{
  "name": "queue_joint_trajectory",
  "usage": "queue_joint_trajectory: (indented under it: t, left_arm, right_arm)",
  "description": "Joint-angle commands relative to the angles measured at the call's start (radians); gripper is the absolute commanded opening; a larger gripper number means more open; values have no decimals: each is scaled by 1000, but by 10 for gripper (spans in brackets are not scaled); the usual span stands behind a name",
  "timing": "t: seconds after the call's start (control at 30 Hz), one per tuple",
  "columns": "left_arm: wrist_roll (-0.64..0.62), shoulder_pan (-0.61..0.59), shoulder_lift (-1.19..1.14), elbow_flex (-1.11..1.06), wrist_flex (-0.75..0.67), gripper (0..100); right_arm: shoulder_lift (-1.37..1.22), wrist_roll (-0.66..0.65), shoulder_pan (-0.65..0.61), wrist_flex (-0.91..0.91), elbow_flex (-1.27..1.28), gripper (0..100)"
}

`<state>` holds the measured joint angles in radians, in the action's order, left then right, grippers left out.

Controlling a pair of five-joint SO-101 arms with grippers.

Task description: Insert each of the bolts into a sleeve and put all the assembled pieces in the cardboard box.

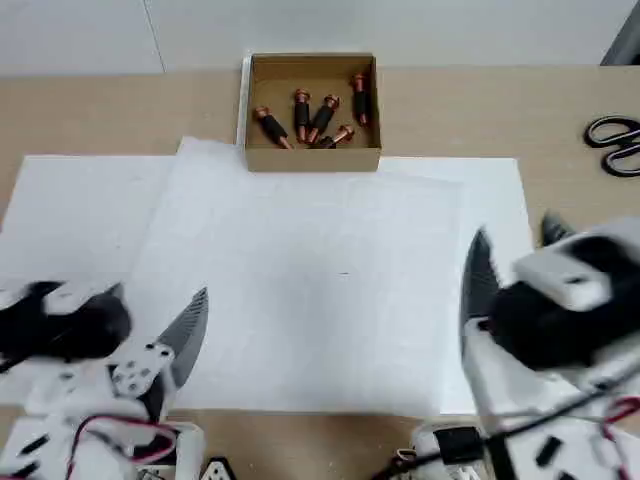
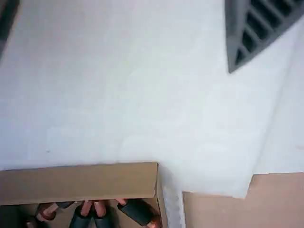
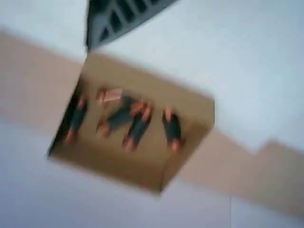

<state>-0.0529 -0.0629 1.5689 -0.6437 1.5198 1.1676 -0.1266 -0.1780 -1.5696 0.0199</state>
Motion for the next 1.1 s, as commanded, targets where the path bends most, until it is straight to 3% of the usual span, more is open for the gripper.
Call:
queue_joint_trajectory:
  t: [0.0, 0.13, 0.3, 0.57, 1.07]
  left_arm:
    - [8, 3, 132, -309, -210, 288]
    - [6, 3, 262, -513, -358, 288]
    - [6, -32, 236, -661, -388, 288]
    - [2, -44, 236, -975, -431, 288]
    - [0, -46, 236, -974, -430, 288]
  right_arm:
    - [251, -6, 12, 232, 600, 180]
    - [513, -8, 12, 484, 1045, 179]
    - [647, -8, 12, 538, 1372, 179]
    - [622, -5, 12, 539, 1525, 179]
    - [648, -2, 7, 561, 1636, 178]
